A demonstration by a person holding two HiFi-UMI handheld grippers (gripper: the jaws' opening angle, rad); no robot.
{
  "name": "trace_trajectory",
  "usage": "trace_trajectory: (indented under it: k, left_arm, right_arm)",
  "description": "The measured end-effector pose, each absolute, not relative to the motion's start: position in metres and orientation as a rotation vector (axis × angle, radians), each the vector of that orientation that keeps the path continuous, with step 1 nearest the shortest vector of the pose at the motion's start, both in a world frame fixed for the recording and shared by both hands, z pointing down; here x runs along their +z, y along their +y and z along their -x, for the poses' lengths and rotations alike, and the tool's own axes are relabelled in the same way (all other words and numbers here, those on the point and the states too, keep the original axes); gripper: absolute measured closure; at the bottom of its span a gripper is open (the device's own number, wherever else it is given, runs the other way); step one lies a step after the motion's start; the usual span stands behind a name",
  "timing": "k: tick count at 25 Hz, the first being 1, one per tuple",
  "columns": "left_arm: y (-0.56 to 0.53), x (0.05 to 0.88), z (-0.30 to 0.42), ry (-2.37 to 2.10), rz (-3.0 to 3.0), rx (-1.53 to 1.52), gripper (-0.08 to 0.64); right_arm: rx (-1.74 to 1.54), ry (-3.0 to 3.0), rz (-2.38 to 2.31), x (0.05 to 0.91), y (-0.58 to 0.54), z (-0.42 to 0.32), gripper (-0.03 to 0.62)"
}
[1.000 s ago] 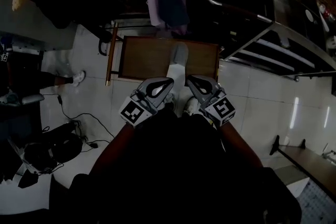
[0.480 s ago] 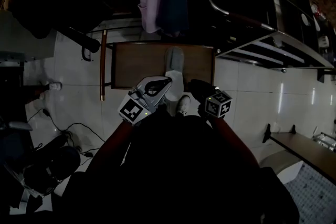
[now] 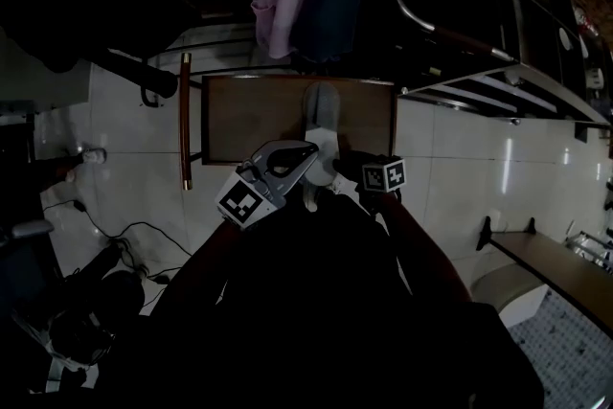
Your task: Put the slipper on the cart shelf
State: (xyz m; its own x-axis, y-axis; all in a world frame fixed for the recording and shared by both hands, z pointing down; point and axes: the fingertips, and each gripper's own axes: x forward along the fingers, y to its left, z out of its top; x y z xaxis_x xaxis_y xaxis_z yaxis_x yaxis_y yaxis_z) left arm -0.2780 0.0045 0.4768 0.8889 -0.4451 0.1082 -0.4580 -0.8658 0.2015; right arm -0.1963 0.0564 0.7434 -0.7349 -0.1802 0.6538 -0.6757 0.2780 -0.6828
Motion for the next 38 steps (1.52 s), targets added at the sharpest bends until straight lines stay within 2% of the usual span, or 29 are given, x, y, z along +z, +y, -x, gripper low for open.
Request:
trace_trajectory:
  k: [8, 20, 22, 25, 31, 38]
  left_arm:
    - [0.011, 0.492, 0.280, -0.765, -2.748, 0.148, 0.557]
    - [0.033, 0.510, 0.290, -0.863, -2.672, 0.204, 0.557]
    - [0.035, 0.513, 0.294, -0.881, -2.660, 0.204, 0.557]
    - [0.039, 0.517, 0.301, -0.902, -2.646, 0.211, 0.557]
    - [0.047, 0.519, 0.299, -0.906, -2.644, 0.218, 0.557]
    - [0.044, 0.505, 0.286, -0.882, -2.695, 0.197, 0.556]
  right_arm:
    - [1.602, -1.902, -0.763, 0.824, 0.054, 0.181, 0.325]
    - [1.843, -1.847, -0.634, 0.842, 0.059, 0.209, 0.330]
    - [1.849, -1.830, -0.629, 0.844, 0.058, 0.208, 0.349]
    - [1.876, -1.841, -0.612, 0.840, 0.055, 0.209, 0.484]
    - [1.892, -1.927, -0.611, 0.827, 0.048, 0.211, 0.522]
    - [1.866, -2.048, -0.665, 0.787, 0.048, 0.199, 0.529]
